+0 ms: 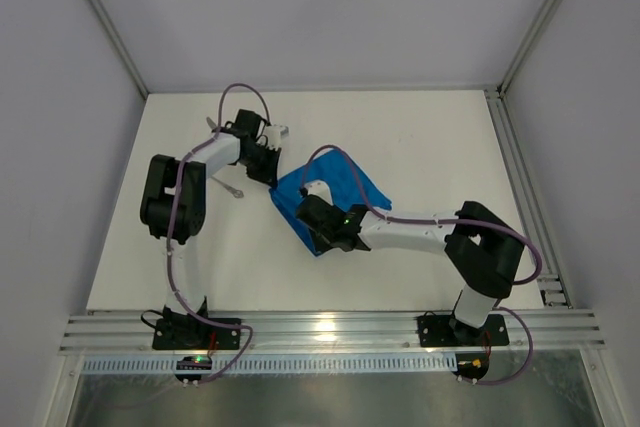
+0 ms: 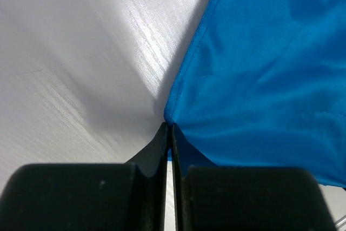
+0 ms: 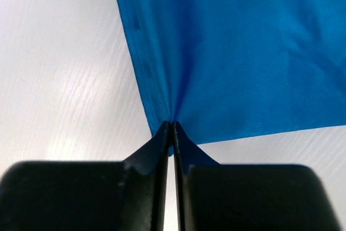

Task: Fold the napkin into a case and place the utensils inside
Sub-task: Rotate the lower triangle-folded napkin at the center of the board, then pick up the lower triangle-folded napkin from the center of the board.

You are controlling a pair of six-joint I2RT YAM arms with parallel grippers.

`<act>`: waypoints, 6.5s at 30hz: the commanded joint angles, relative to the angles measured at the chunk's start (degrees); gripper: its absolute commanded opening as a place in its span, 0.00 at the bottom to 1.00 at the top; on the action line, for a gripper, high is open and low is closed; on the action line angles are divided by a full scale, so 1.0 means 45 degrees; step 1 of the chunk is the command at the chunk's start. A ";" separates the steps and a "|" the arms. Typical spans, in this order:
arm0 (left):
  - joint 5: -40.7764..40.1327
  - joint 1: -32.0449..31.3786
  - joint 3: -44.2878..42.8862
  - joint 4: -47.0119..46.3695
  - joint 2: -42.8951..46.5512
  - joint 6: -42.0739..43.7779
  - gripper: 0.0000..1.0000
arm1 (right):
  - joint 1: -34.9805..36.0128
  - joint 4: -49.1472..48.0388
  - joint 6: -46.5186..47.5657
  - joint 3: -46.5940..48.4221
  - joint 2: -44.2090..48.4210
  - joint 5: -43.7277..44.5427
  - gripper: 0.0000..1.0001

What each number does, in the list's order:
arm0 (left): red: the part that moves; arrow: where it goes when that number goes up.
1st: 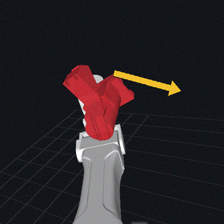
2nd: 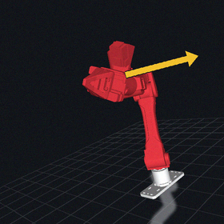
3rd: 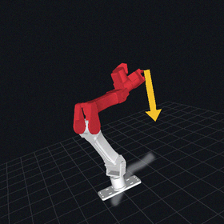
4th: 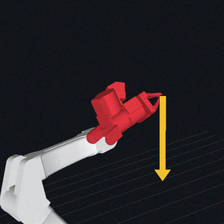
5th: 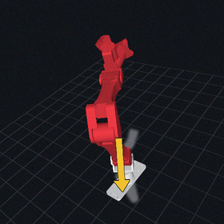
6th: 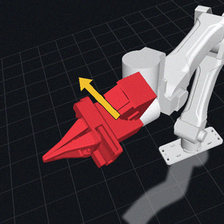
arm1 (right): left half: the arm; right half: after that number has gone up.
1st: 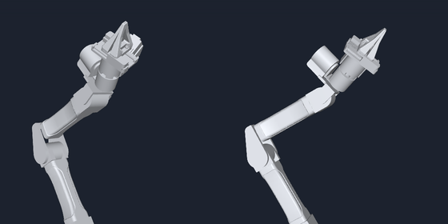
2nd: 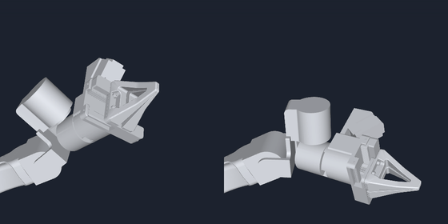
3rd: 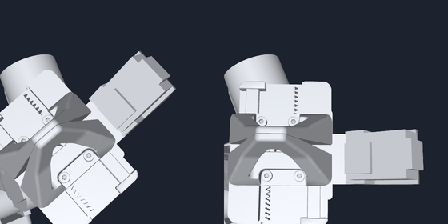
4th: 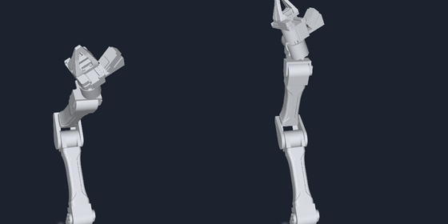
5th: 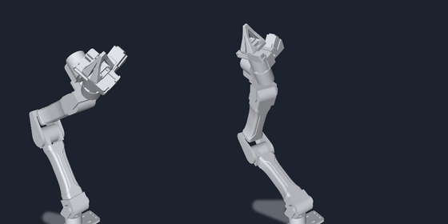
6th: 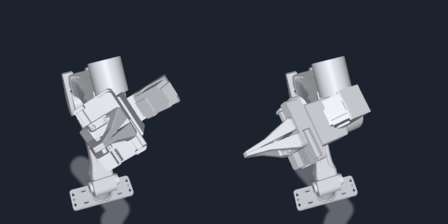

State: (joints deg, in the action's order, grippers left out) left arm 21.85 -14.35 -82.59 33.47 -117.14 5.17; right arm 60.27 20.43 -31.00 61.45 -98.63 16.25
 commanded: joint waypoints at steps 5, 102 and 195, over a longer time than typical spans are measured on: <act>0.0438 0.0493 0.0188 0.0139 0.0641 0.0374 0.00 | 0.0045 -0.0730 -0.0590 -0.0763 0.1131 -0.0838 0.46; -0.2003 -0.4409 0.7142 0.3166 0.8688 1.1331 0.00 | -0.8571 -0.3166 0.3353 -0.2226 0.3827 -0.9043 0.59; -0.1769 -0.4311 0.5716 0.5823 0.7672 1.1508 0.00 | 0.5239 -1.7545 1.2962 -0.7817 0.1589 0.4649 0.80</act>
State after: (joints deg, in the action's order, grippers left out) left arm 12.21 -34.04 -54.92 57.84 -82.37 57.34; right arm 83.48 -45.93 21.58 23.73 -88.51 31.55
